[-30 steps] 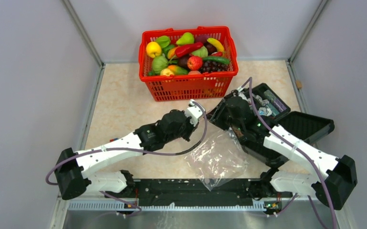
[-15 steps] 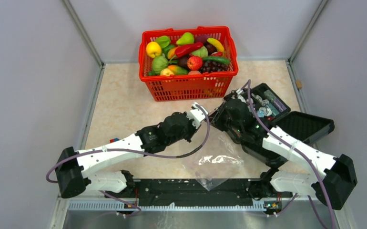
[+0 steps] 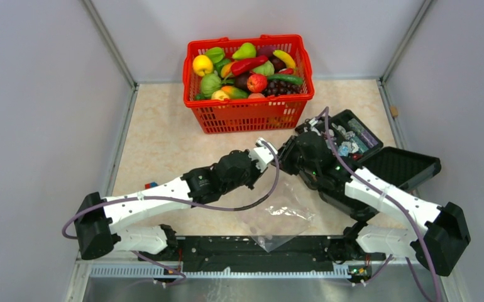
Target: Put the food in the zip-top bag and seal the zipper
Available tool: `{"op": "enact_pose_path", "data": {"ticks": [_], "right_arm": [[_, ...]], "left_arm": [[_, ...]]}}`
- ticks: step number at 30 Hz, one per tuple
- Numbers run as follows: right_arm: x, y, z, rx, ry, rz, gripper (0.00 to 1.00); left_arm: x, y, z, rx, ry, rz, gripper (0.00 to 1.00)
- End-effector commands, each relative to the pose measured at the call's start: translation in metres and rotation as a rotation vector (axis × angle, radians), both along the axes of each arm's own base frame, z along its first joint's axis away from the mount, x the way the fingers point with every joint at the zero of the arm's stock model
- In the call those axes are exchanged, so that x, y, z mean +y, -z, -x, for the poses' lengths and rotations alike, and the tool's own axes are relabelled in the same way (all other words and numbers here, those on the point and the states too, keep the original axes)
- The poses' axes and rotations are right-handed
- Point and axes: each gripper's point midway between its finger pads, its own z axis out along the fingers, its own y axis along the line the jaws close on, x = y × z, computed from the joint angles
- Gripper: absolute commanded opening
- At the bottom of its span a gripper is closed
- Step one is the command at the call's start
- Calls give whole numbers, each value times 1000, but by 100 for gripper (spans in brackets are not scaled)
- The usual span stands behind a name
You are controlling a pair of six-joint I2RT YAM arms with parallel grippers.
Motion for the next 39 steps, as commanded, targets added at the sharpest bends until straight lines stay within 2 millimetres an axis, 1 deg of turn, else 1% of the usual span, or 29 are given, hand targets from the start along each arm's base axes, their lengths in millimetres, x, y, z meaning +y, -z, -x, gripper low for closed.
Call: {"op": "enact_pose_path", "data": {"ticks": [1, 5, 8, 11, 12, 14, 17, 22, 25, 27, 28, 33, 36, 39], "right_arm": [[13, -8, 6, 7, -44, -61, 29], [12, -3, 11, 24, -55, -59, 22], [13, 7, 16, 54, -66, -71, 26], [17, 14, 17, 73, -75, -83, 26], [19, 16, 18, 78, -80, -88, 26], [21, 16, 17, 81, -76, -98, 26], [17, 10, 13, 57, -49, -106, 26], [13, -1, 11, 35, -26, -125, 39], [13, 2, 11, 49, -26, -113, 39], [14, 10, 13, 74, -31, -107, 38], [15, 12, 15, 81, -37, -111, 36], [18, 17, 18, 96, -55, -118, 28], [16, 22, 18, 107, -48, -107, 28], [15, 28, 19, 117, -42, -97, 25]], "left_arm": [[-3, -9, -7, -60, -35, 36, 0], [3, -9, -16, -96, -101, 29, 0], [2, -15, -16, -131, -95, 55, 0], [-3, -20, -11, -176, -53, 89, 0], [-3, -19, -10, -181, -43, 83, 0], [-6, -17, -7, -186, -13, 67, 0], [-6, -10, -2, -186, 21, 45, 0], [-5, 0, 9, -196, 90, 37, 0], [-3, 1, 10, -198, 92, 39, 0], [-4, 1, 10, -208, 102, 33, 0], [-4, 1, 10, -215, 104, 30, 0], [-4, -4, 6, -250, 92, 28, 0], [-5, -7, 5, -274, 99, 36, 0], [-4, -11, 4, -288, 92, 46, 0]]}}
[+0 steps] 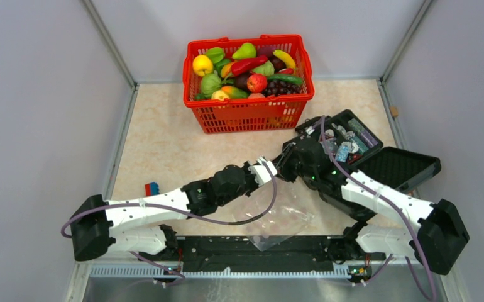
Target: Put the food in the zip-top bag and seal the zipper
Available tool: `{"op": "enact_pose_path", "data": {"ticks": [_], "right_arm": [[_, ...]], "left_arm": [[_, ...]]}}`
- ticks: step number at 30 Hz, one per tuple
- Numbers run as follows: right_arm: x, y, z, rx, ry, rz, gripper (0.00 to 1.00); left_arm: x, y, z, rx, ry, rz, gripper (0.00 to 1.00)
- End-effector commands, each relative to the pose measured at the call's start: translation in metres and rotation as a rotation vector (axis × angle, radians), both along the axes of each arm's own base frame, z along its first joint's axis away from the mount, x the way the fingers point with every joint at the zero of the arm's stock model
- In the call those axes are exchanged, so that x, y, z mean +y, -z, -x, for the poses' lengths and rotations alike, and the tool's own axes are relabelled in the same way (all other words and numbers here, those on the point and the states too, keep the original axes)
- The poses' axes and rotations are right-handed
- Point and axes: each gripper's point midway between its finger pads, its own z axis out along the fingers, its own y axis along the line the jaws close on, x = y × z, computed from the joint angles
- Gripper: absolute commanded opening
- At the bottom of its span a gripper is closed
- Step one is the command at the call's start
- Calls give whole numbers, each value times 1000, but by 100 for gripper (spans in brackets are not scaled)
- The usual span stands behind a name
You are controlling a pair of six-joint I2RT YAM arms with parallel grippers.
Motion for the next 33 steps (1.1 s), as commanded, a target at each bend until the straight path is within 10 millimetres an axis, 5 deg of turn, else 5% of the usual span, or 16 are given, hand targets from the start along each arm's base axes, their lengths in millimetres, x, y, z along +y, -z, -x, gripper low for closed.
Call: {"op": "enact_pose_path", "data": {"ticks": [1, 4, 7, 11, 12, 14, 18, 22, 33], "right_arm": [[2, 5, 2, 7, -4, -10, 23], [3, 9, 1, 12, 1, -14, 6], [2, 15, -1, 21, 9, 4, 10], [-4, 16, -4, 2, 30, 14, 0], [-8, 15, -7, -17, 47, 30, 0], [-17, 17, -9, -36, 81, 64, 0], [-33, 17, -12, -70, 111, 131, 0], [-38, 19, -11, -76, 114, 162, 0], [-39, 4, -13, -132, 101, 152, 0]], "left_arm": [[-6, -29, -2, -74, 5, 91, 0], [-6, -27, -1, -73, 9, 89, 0], [-6, -28, 0, -74, 12, 94, 0], [-5, -31, 0, -67, 4, 113, 1], [-4, -32, 0, -48, -17, 130, 15], [2, -38, 0, -1, -73, 177, 64], [15, -72, 0, -6, -97, 298, 90], [22, -91, -8, 76, -88, 348, 91], [-10, -42, 12, 406, 157, 175, 90]]}}
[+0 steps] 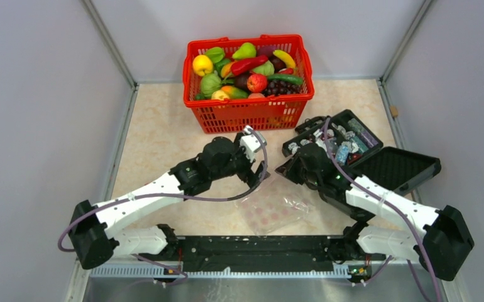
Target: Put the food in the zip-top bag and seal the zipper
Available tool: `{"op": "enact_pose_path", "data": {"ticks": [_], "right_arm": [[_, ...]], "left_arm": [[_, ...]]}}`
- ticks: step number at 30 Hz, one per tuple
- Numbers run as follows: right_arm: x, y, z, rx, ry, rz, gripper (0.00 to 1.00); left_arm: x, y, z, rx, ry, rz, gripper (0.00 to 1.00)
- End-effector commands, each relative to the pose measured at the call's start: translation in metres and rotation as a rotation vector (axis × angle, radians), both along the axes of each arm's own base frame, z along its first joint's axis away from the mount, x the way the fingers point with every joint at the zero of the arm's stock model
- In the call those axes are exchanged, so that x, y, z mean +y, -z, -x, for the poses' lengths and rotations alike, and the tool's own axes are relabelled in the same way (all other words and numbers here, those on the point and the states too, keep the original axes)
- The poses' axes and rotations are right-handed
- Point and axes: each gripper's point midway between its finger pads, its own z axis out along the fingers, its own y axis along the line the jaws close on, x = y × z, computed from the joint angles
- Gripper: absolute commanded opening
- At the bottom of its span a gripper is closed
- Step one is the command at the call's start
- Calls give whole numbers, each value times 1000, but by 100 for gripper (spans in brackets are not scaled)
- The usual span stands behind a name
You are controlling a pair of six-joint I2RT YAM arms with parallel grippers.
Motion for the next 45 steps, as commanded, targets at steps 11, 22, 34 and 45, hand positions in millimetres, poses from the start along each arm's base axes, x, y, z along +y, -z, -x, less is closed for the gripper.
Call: {"op": "enact_pose_path", "data": {"ticks": [11, 22, 34, 45], "right_arm": [[0, -31, -6, -91, -7, -24, 0], [-4, -34, -5, -107, -28, 14, 0], [-4, -43, -4, -135, -39, 5, 0], [-25, -36, 14, -51, -52, 114, 0]], "left_arm": [[-22, 40, 14, 145, 154, -129, 75], [-22, 39, -20, 90, -2, -131, 57], [-33, 53, -33, 114, -29, -162, 43], [-1, 25, -79, 3, -313, -142, 0]]}}
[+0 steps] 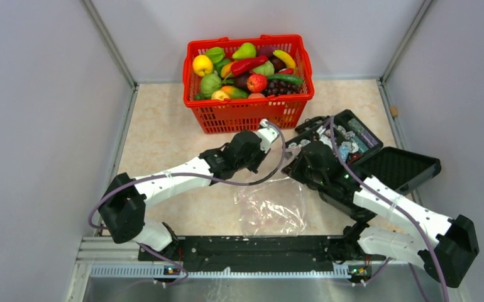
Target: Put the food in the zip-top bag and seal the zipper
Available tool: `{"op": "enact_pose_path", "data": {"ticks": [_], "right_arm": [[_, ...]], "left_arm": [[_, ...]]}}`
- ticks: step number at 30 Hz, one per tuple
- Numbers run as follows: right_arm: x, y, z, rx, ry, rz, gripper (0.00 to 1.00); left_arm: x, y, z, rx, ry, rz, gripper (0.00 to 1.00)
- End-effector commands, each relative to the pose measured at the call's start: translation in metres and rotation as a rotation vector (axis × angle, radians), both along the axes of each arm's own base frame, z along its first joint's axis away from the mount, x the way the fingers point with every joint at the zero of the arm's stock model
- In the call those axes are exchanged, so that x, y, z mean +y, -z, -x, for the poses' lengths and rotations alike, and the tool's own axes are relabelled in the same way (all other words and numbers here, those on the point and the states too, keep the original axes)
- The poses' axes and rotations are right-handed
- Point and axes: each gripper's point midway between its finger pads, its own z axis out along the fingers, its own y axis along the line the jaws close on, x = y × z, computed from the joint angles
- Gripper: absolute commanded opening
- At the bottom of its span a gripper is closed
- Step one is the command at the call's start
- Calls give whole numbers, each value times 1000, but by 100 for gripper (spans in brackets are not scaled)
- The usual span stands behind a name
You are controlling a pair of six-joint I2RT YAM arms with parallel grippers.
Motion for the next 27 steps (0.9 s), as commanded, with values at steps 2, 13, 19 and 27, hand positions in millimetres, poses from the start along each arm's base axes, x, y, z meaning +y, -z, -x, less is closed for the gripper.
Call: {"op": "enact_pose_path", "data": {"ticks": [2, 13, 19, 27], "right_arm": [[-14, -18, 13, 12, -26, 56, 0], [-45, -76, 48, -30, -145, 143, 0], [-39, -78, 24, -67, -27, 98, 0], [-7, -38, -4, 2, -21, 86, 0]], "left_arm": [[17, -62, -39, -170, -195, 102, 0], [5, -95, -57, -202, -165, 154, 0], [-27, -113, -31, -151, 55, 261, 24], [-10, -117, -33, -110, 73, 282, 54]]}}
